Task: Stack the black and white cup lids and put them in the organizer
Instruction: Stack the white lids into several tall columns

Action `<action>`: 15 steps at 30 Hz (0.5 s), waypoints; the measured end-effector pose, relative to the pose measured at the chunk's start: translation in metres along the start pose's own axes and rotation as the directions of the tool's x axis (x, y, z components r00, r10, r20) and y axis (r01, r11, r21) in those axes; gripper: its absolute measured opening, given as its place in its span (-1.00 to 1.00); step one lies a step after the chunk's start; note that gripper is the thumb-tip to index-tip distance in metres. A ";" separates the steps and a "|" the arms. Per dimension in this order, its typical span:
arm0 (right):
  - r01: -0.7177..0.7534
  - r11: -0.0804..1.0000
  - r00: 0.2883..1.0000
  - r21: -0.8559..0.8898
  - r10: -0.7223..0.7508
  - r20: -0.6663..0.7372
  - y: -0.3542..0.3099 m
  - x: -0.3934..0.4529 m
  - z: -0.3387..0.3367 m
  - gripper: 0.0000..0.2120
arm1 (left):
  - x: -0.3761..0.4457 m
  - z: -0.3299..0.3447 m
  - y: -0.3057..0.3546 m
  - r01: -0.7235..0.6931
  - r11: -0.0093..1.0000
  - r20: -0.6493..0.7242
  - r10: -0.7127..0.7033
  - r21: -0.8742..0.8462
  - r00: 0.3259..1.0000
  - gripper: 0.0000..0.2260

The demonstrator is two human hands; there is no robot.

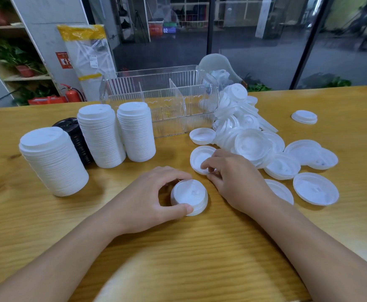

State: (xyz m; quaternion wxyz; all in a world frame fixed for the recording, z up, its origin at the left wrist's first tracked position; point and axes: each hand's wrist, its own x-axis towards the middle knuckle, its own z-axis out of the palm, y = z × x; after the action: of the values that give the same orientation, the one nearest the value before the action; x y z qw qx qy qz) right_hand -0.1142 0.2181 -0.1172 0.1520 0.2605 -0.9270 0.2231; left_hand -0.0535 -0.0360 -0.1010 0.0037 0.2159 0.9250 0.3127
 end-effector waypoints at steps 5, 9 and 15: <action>-0.004 1.000 0.999 0.005 0.005 -0.052 -0.001 0.002 0.000 -0.92 | 0.003 0.004 -0.004 0.027 0.995 -0.075 -0.034 -0.097 0.997 -0.56; 0.005 1.000 1.000 0.026 -0.004 -0.014 -0.003 0.002 -0.003 -0.96 | 0.007 0.007 -0.010 0.029 0.988 -0.132 -0.049 -0.152 0.990 -0.64; 0.027 0.999 0.999 0.027 -0.026 -0.040 -0.006 0.003 -0.004 -0.99 | 0.018 0.013 -0.010 0.026 0.969 -0.204 -0.078 -0.245 0.976 -0.77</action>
State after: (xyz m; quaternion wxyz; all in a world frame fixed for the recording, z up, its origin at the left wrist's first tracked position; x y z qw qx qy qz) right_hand -0.1128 0.2147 -0.1108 0.1696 0.2704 -0.9171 0.2387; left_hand -0.0716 -0.0287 -0.1148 -0.0606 0.1549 0.8807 0.4435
